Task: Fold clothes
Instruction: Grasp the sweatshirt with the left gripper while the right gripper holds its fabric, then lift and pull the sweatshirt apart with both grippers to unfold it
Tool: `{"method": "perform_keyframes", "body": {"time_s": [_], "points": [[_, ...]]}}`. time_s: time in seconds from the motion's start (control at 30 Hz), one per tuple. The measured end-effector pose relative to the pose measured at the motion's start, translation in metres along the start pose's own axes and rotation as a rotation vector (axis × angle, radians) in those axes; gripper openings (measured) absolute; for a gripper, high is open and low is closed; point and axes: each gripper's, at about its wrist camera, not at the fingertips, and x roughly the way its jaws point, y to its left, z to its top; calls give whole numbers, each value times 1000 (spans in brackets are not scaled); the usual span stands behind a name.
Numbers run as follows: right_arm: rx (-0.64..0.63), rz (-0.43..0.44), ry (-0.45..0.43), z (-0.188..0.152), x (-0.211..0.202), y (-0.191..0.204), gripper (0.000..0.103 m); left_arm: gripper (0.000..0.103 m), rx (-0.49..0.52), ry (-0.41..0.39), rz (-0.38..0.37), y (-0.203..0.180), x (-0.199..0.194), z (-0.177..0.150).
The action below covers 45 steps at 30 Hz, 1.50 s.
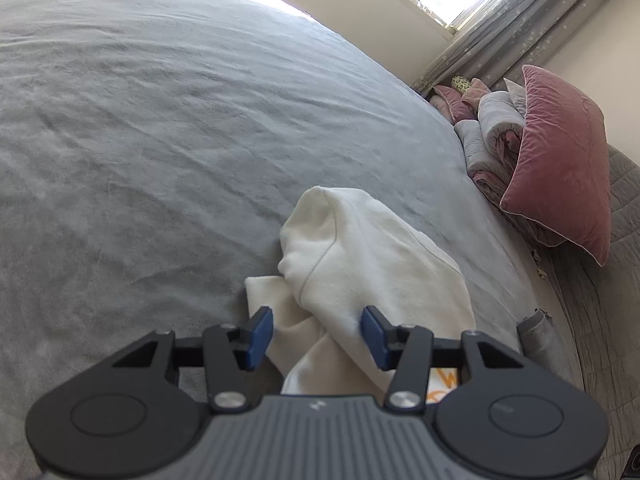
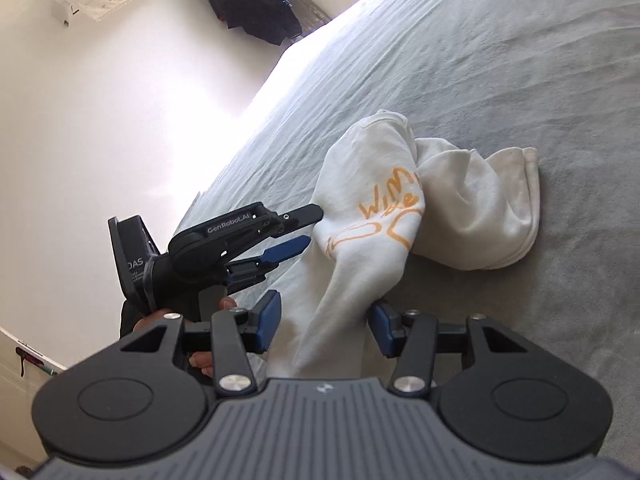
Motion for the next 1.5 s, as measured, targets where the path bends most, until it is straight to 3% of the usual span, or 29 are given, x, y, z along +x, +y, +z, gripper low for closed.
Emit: {"method": "perform_keyframes", "body": {"time_s": [0.3, 0.43, 0.57, 0.63, 0.7, 0.73, 0.87, 0.93, 1.03, 1.13, 1.2, 1.23, 1.27, 1.5], "points": [[82, -197, -189, 3, -12, -30, 52, 44, 5, -13, -15, 5, 0, 2], [43, -249, -205, -7, 2, -27, 46, 38, -10, -3, -44, 9, 1, 2], [-44, -291, -214, -17, 13, -15, 24, 15, 14, -17, -61, 4, -1, -1], [-77, -314, -235, -21, 13, -11, 19, 6, 47, -46, -57, -2, -6, -2], [-104, -316, -271, -19, 6, -8, 11, 5, 79, -77, -49, -8, -13, -2], [-119, -330, -297, -19, 2, -5, 1, 4, 98, -102, -34, -10, -17, -1], [-140, -374, -381, -18, -16, 3, 1, 4, 142, -169, -3, -13, -29, 3], [-109, -349, -371, -13, -20, -1, 1, 4, 140, -172, 0, -11, -32, 6], [-86, -313, -336, -10, -15, -5, 13, 4, 143, -177, 14, -7, -35, 8], [-102, -316, -302, -10, -3, -3, 15, 4, 149, -180, 19, -3, -40, 9], [-114, -317, -282, -11, 4, -2, 27, 4, 154, -183, 25, 1, -44, 9], [-123, -316, -280, -12, 7, -2, 45, 4, 155, -183, 28, 4, -46, 9], [-131, -316, -278, -12, 10, -2, 51, 4, 153, -184, 30, 8, -49, 10], [-254, -329, -257, -20, 27, 7, 50, 4, 160, -186, 53, 39, -73, 8]]}}
